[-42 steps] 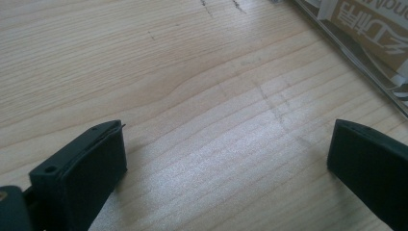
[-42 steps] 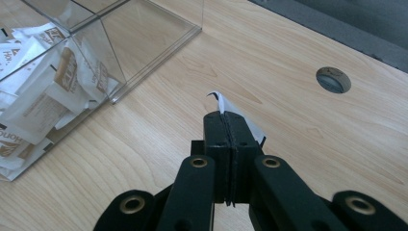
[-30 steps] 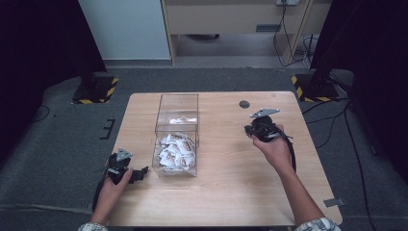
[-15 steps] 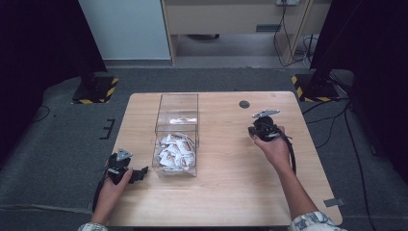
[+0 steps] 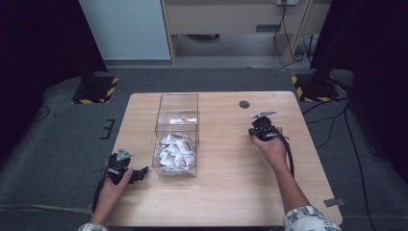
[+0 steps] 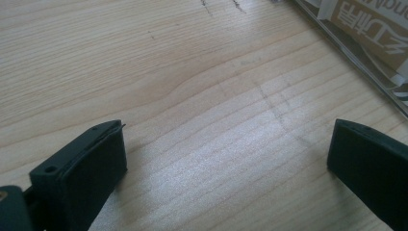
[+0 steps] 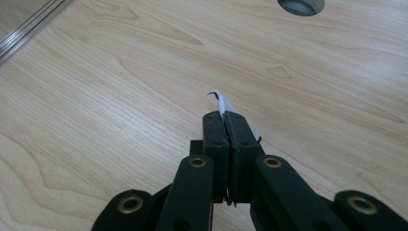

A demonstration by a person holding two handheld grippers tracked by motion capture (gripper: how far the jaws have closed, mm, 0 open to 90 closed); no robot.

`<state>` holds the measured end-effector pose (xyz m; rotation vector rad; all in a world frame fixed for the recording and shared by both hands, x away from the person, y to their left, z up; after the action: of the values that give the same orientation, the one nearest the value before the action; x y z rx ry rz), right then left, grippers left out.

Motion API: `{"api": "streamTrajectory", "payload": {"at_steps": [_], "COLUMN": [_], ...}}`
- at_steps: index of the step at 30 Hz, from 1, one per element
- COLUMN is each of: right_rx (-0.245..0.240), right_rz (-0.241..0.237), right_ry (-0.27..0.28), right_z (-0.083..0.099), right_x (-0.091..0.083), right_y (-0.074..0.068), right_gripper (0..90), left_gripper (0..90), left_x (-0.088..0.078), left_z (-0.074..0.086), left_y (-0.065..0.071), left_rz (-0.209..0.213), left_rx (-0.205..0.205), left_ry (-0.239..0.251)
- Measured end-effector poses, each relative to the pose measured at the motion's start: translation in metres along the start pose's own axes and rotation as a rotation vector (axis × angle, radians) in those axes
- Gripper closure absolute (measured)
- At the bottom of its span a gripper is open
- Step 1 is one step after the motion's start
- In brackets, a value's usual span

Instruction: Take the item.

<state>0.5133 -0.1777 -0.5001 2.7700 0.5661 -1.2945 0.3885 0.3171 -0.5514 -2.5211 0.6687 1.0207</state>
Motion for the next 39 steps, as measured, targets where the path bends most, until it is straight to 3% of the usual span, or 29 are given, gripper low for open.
{"api": "streamTrajectory", "payload": {"at_steps": [25, 39], "right_rx": [0.018, 0.050], "right_rz": [-0.002, 0.005], "right_ry": [0.008, 0.036], "right_z": [-0.0010, -0.0054], "right_x": [0.0033, -0.0012], "right_y": [-0.0036, -0.0037], "right_gripper": [75.8, 55.6], "left_gripper": [0.0, 0.0], "left_x": [0.0000, 0.0000], "left_z": [0.0000, 0.0000], "left_y": [0.0000, 0.0000], "left_rz": [0.000, 0.000], "left_rx": [0.000, 0.000], "left_ry": [0.000, 0.000]}}
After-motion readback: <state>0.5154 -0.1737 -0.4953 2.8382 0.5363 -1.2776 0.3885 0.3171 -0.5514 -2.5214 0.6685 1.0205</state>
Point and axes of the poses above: each handheld gripper's, and its own axes: x roughly forward along the jaws, z roughly out of its underside, y roughly to its right, the point moved 2 cm from there along x, roughly forward along the jaws, and after that the axes turned 11 degrees about x, right-handed, at the moved point
